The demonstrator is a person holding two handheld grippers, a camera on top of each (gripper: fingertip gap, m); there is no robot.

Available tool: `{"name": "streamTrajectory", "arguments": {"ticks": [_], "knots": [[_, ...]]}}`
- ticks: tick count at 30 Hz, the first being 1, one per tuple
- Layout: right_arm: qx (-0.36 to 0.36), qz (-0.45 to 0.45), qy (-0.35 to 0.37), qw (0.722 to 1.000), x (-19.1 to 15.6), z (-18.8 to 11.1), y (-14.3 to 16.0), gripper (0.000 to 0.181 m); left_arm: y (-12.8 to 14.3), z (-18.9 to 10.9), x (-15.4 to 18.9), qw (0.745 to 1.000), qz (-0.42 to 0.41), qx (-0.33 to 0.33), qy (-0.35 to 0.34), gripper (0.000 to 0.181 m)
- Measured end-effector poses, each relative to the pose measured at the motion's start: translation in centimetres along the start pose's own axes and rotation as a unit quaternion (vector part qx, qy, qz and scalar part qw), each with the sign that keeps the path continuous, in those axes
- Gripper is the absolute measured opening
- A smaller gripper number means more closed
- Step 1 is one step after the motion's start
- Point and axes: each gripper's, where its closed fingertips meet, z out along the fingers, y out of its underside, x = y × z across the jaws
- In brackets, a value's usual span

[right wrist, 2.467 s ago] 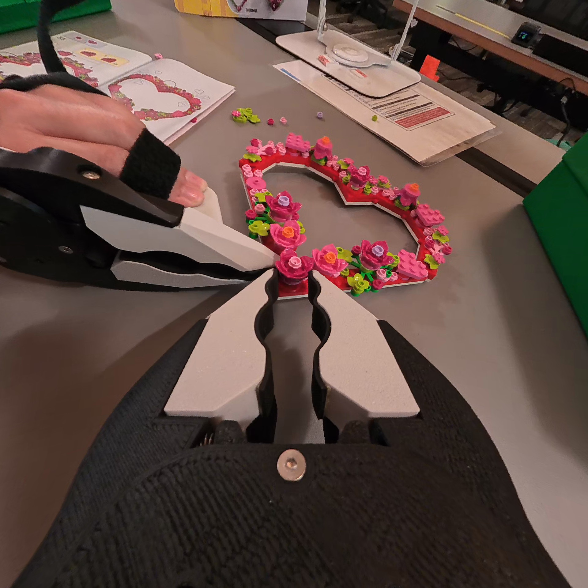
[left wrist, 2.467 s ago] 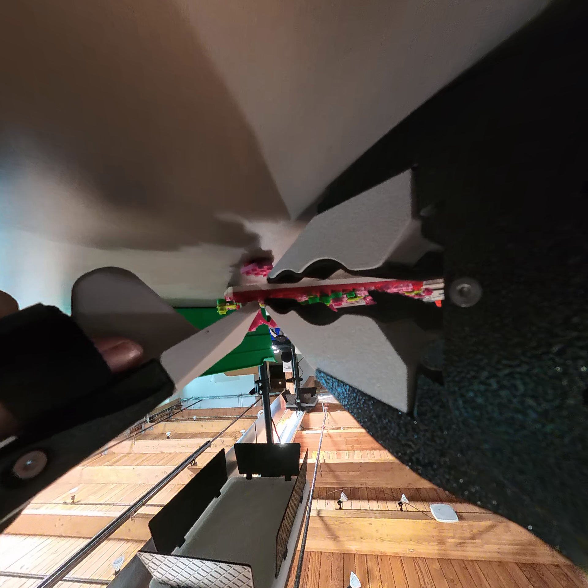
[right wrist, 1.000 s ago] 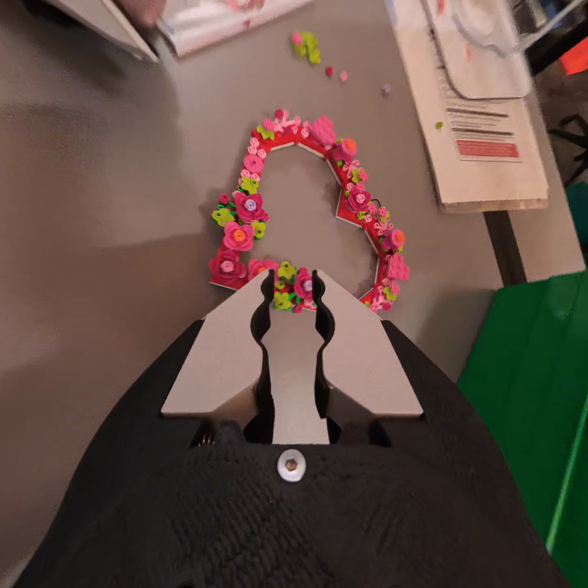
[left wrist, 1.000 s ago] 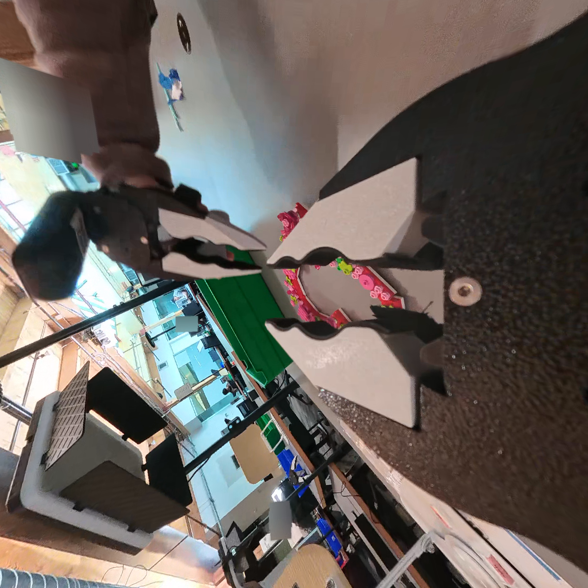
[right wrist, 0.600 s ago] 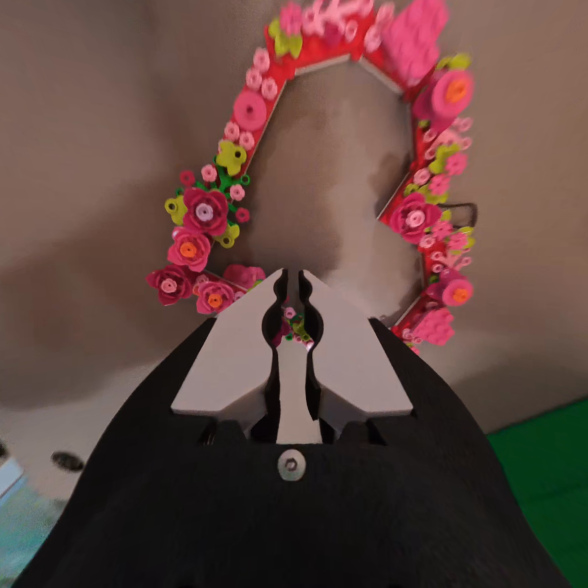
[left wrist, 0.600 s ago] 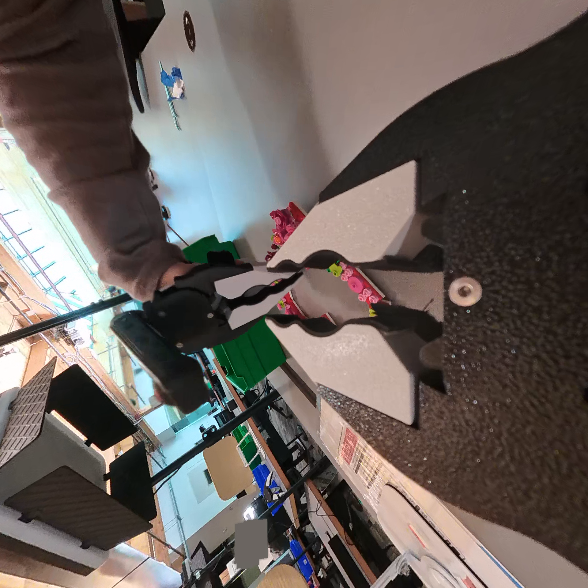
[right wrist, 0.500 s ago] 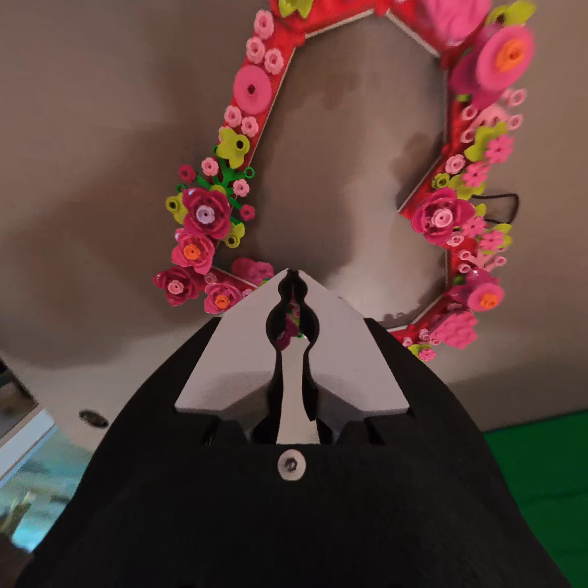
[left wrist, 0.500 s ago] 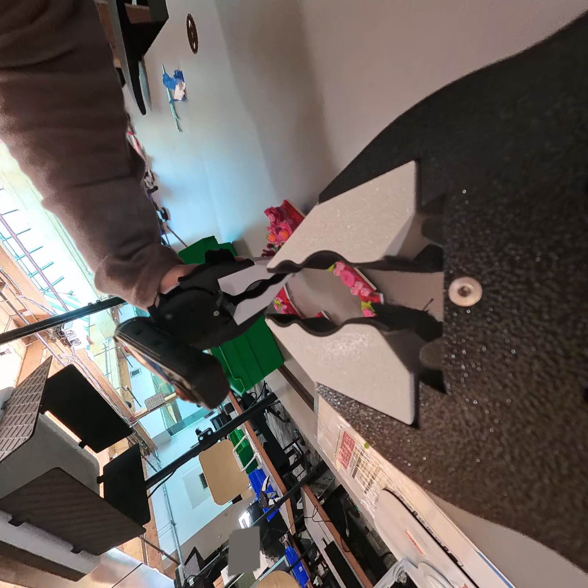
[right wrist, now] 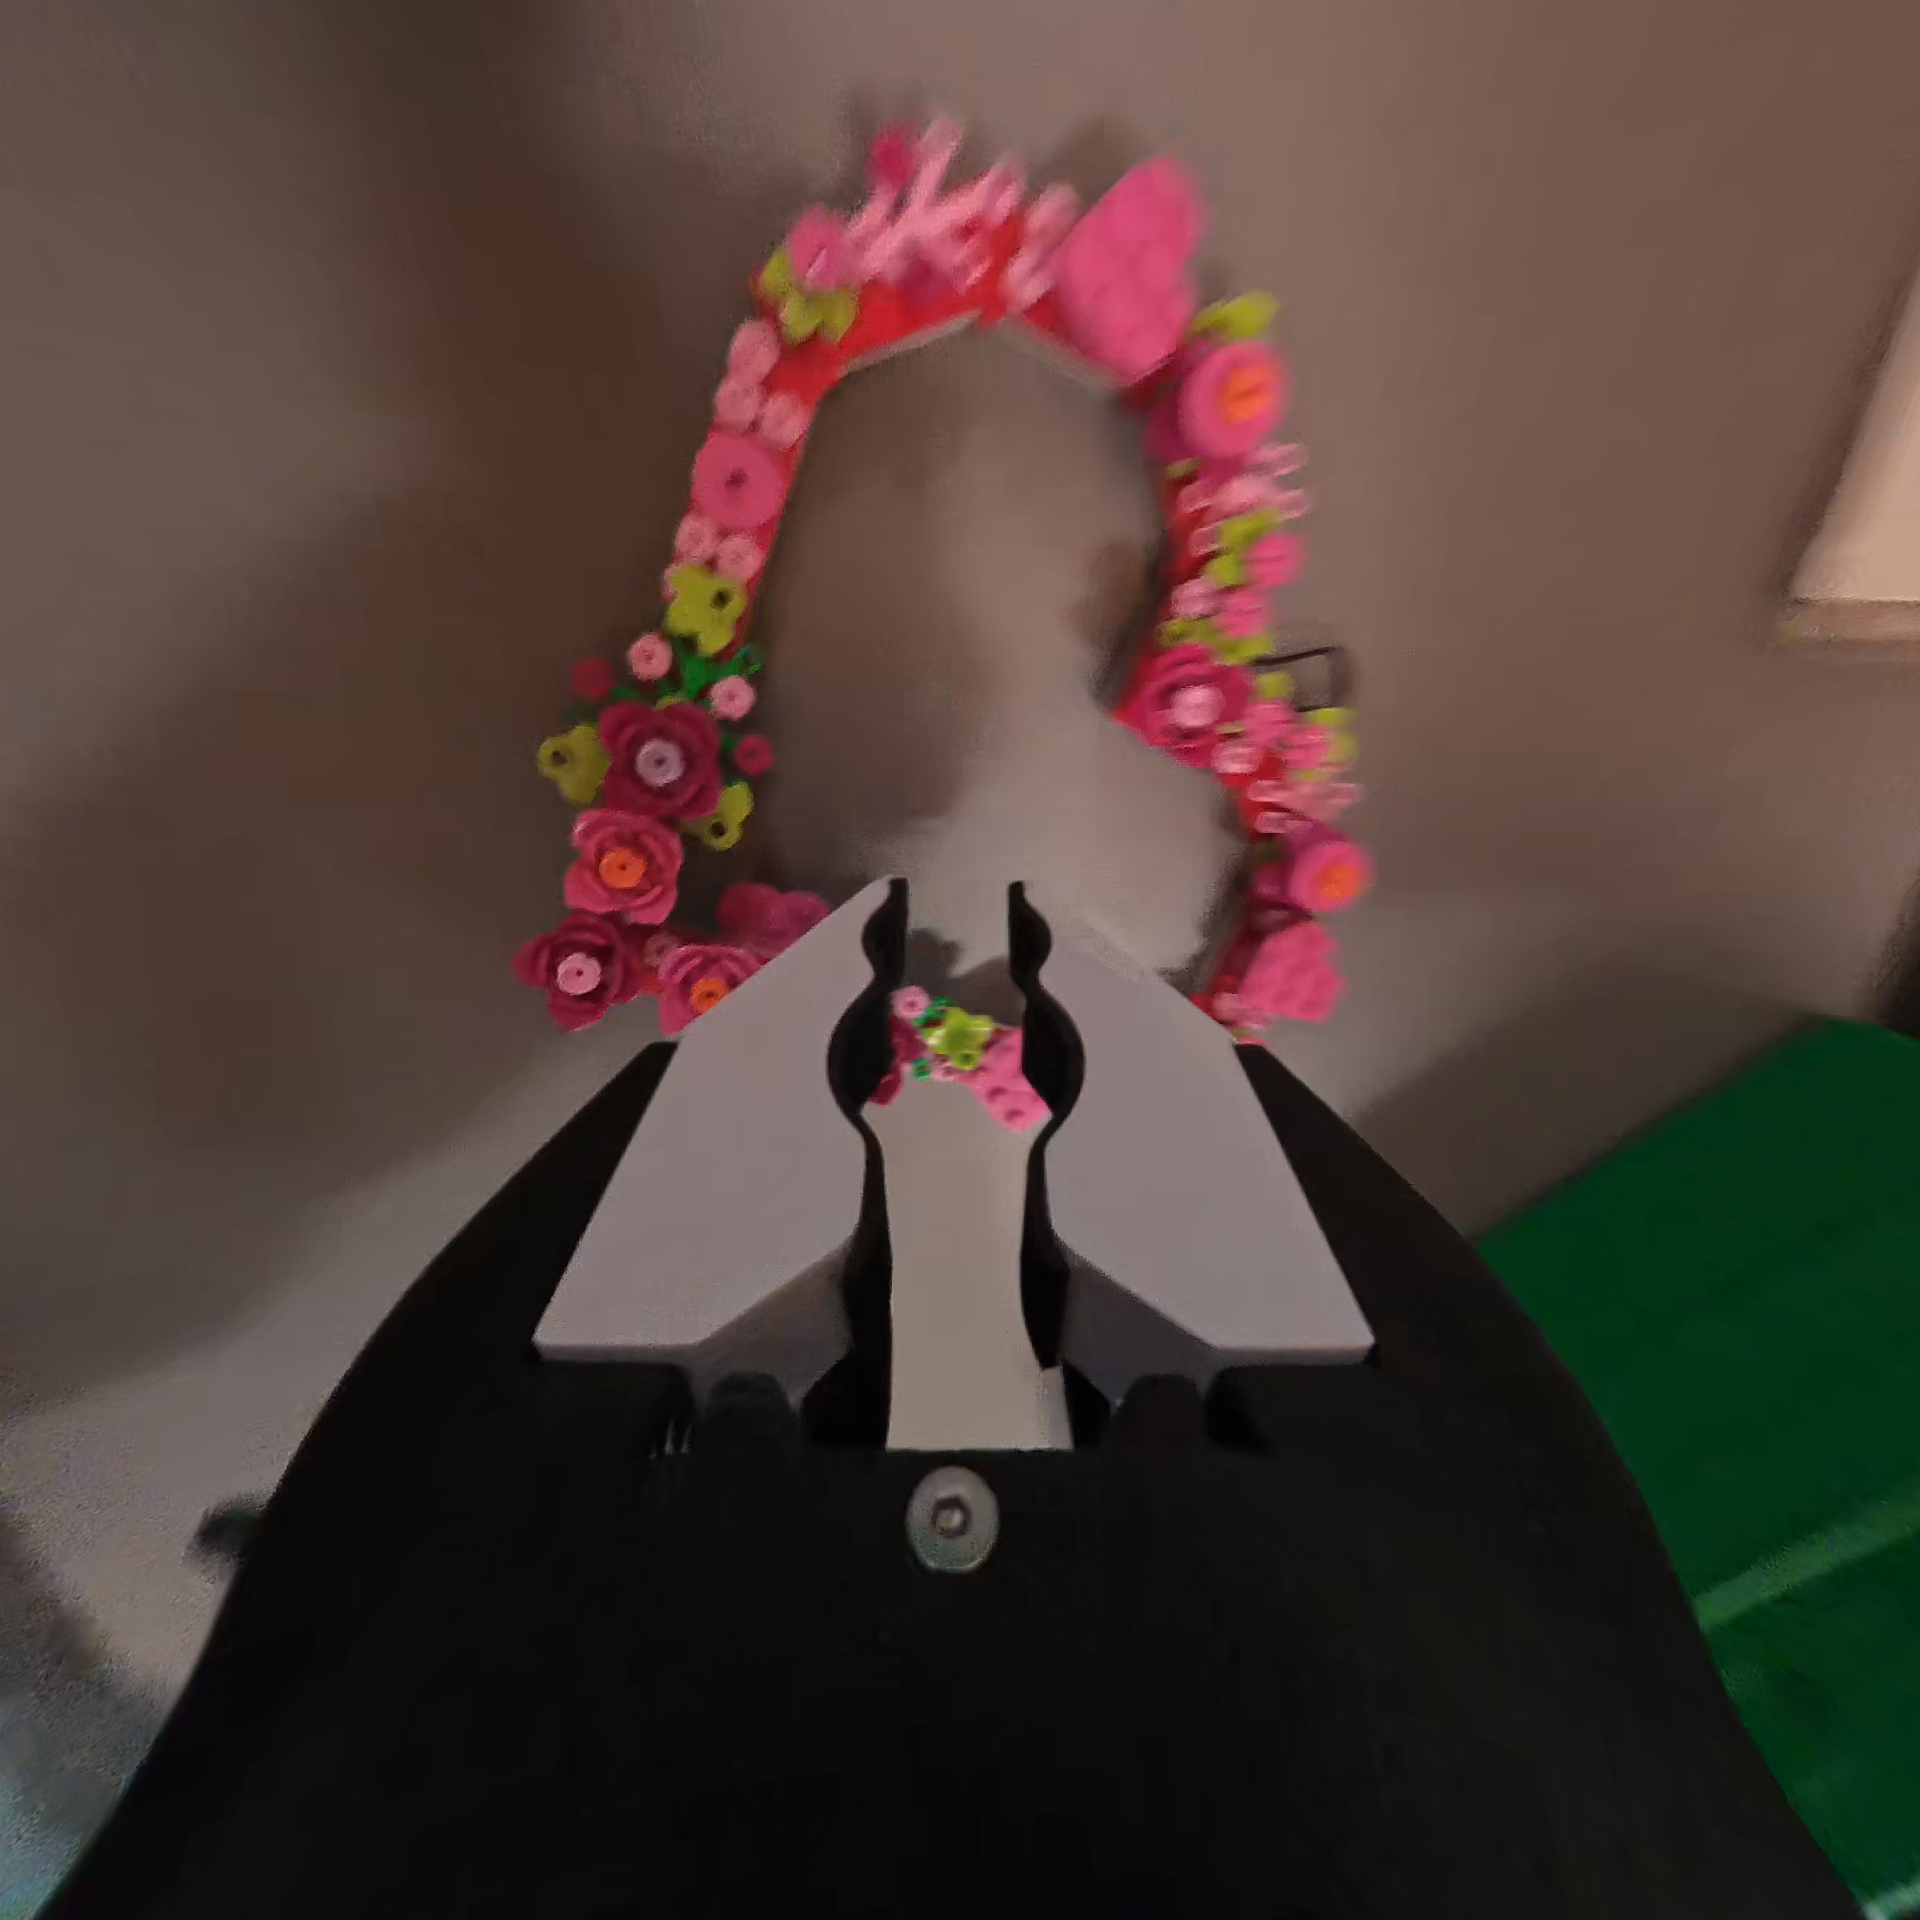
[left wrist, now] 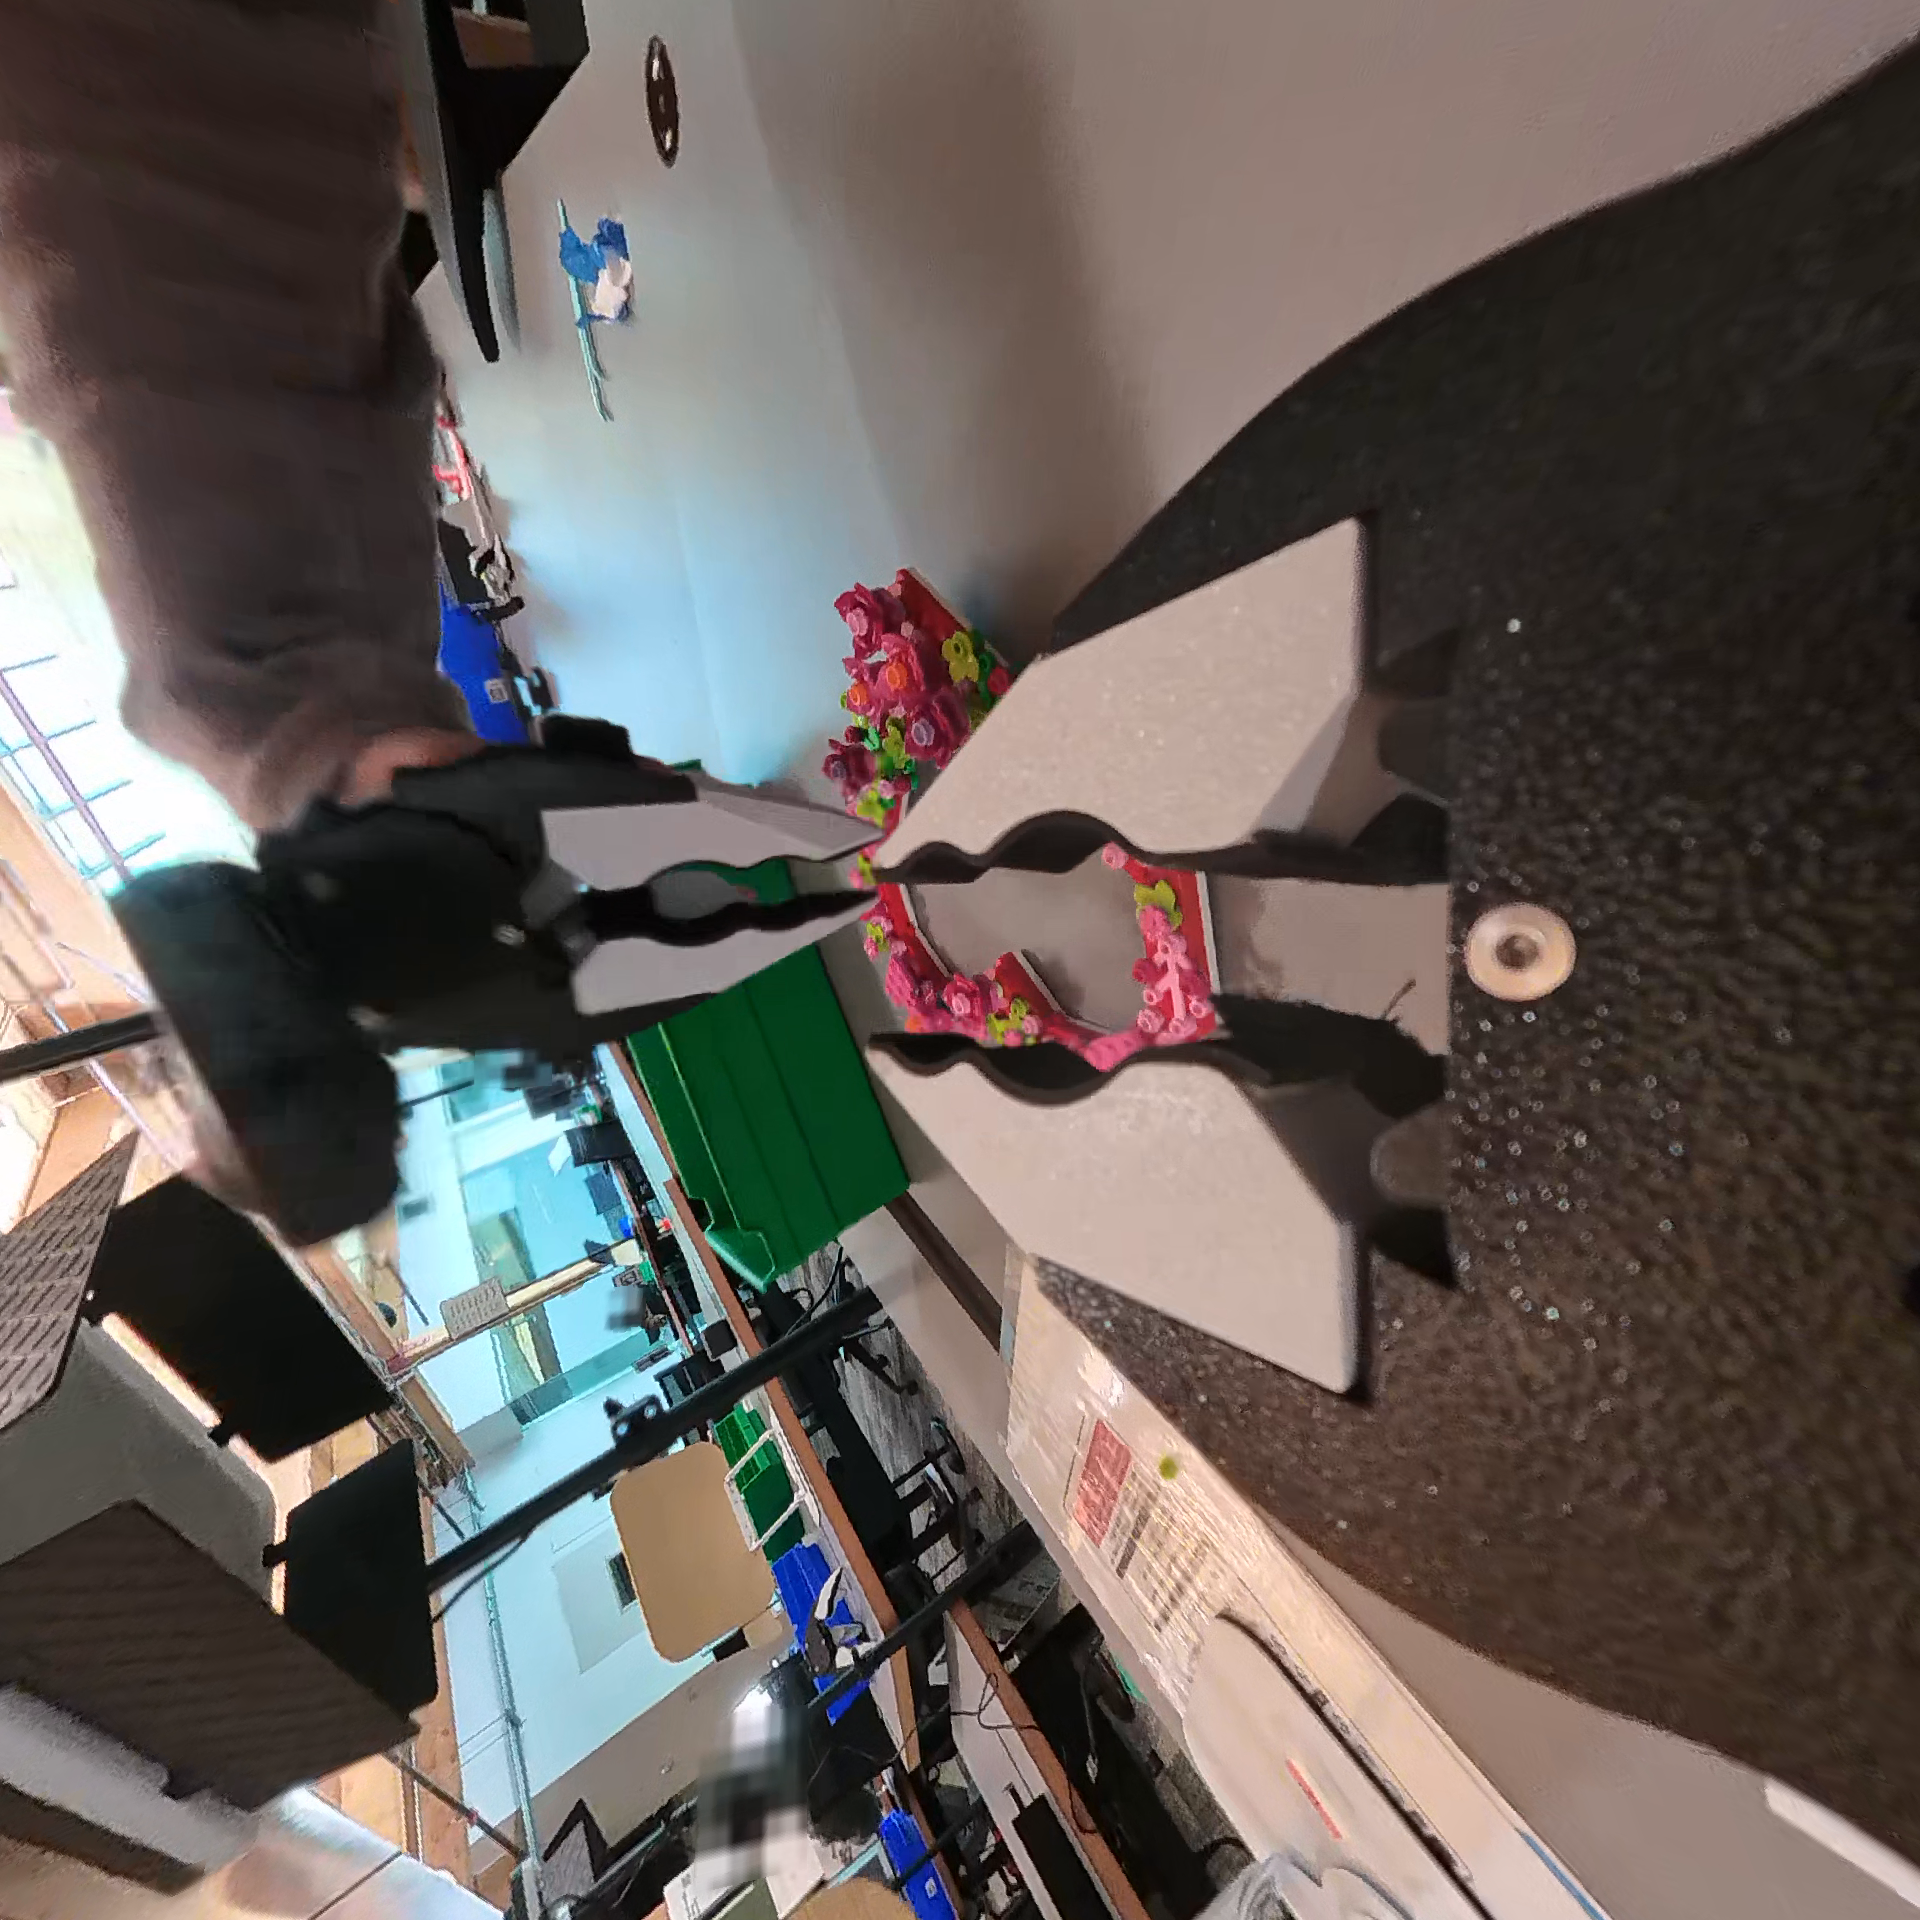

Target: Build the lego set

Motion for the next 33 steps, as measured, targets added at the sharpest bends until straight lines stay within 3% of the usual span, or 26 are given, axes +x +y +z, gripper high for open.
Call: {"name": "streamTrajectory", "arguments": {"ticks": [3,7,11,15,19,28,30,33], "knots": [[0.129,0.040,0.154,0.979,2.3,-4.7,-1.5,0.033,-1.1,-0.2,-1.3,1.000,0.009,0.010,-0.026,0.037],[0.285,0.091,0.347,0.889,2.2,-12.8,-1.5,0.052,-4.1,-0.5,-3.8,0.994,0.043,0.044,-0.089,0.066],[0.365,0.139,0.435,0.811,-2.0,-17.7,-1.1,0.066,-7.3,-0.6,-4.9,0.988,0.055,0.068,-0.125,0.115],[0.424,0.155,0.489,0.746,-6.8,-21.0,-1.9,0.074,-9.4,-1.4,-6.2,0.982,0.027,0.075,-0.173,0.143],[0.471,0.175,0.501,0.704,-10.6,-22.2,-2.7,0.088,-10.8,-3.0,-7.4,0.970,0.012,0.077,-0.228,0.159],[0.517,0.253,0.492,0.653,-13.4,-19.6,-2.8,0.125,-9.9,-5.0,-7.6,0.953,-0.032,0.048,-0.296,0.158],[0.547,0.252,0.465,0.649,-14.3,-18.9,-4.8,0.129,-9.0,-4.4,-7.5,0.950,-0.004,0.009,-0.313,0.159],[0.575,0.229,0.415,0.667,-16.1,-17.4,-9.8,0.143,-7.9,-2.6,-6.4,0.948,0.004,-0.028,-0.316,0.159]]}}
